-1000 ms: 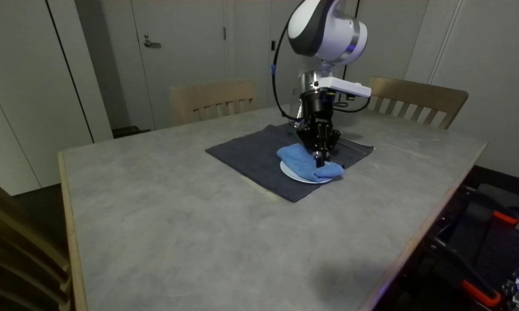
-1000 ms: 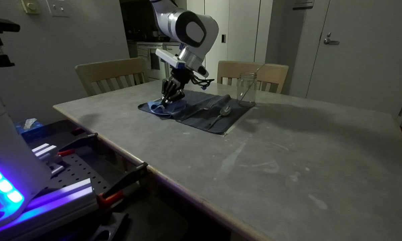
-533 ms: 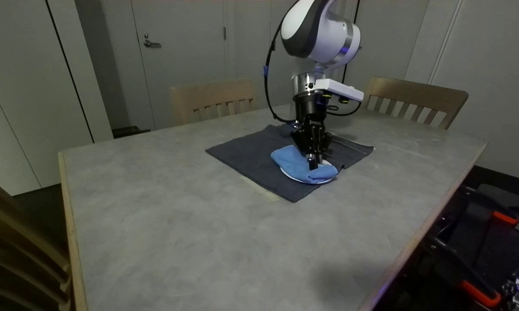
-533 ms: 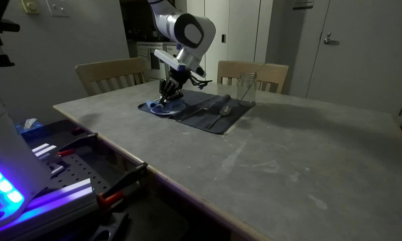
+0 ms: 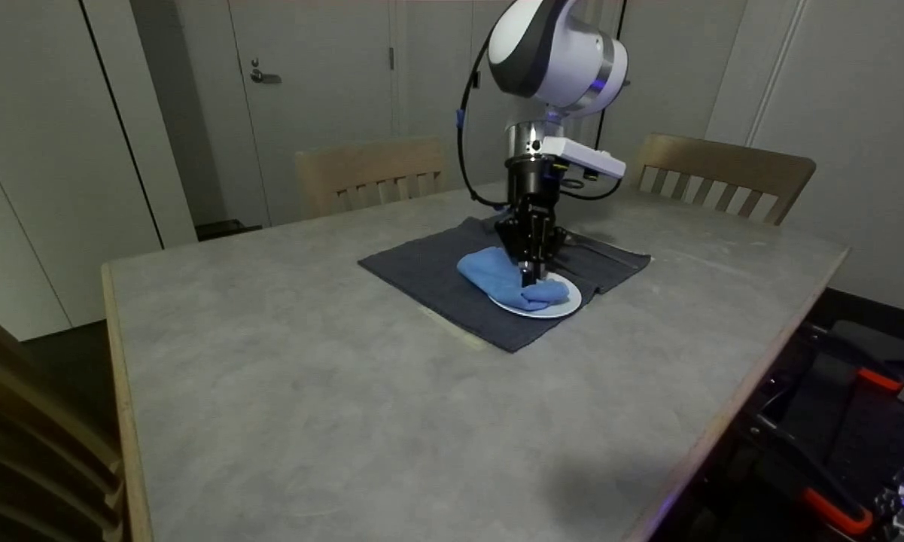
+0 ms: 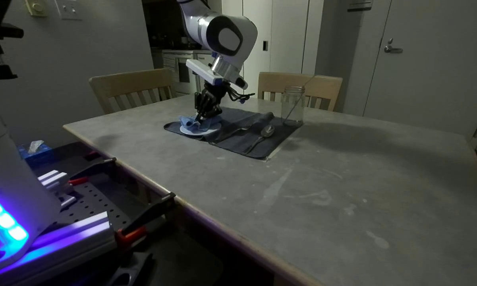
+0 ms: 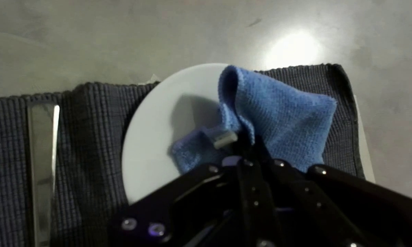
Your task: Take the spoon from the glass bottle and put it on the table , and then pick up the blue towel and wipe the plate
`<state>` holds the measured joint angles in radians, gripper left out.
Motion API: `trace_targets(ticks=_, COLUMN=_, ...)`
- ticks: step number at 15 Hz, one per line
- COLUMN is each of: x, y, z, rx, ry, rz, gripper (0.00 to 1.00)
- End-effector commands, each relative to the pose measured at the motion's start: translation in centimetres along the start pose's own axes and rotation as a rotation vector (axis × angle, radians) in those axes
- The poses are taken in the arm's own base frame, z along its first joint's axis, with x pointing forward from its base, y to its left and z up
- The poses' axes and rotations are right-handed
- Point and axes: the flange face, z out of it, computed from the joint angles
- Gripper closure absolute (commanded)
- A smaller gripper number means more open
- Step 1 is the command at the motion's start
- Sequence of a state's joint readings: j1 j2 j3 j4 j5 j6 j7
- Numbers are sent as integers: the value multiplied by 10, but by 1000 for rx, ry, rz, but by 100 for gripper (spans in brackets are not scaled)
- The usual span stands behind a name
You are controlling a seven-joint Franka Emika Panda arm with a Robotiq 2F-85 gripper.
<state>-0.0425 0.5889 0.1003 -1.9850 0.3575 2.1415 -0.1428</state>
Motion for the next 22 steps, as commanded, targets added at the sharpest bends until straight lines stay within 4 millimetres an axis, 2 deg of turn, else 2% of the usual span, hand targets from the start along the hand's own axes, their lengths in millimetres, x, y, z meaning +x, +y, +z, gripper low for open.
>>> trace_targets(ticks=1, x=-2, y=13, z=0, rx=-11, ry=41, rz=83, gripper=99)
trace_targets(ticks=4, x=-11, y=18, z=2, rx=-33, ry=25, rz=159, gripper=99)
trace_targets(ticks=8, x=-12, y=18, z=11, rx=-36, ry=-109, rz=187, gripper=99)
trace_targets(ticks=12, x=-15, y=19, z=29, rx=-41, ry=-225, rz=166, gripper=99)
trace_targets(ticks=15, x=-7, y=9, z=38, rx=-45, ry=-271, rz=115, gripper=99)
trace_targets(ticks=18, x=7, y=-3, z=35, rx=-34, ry=-238, rz=71, gripper=99)
trace_targets(ticks=22, x=16, y=-13, z=15, rx=-28, ry=-182, rz=66, gripper=99)
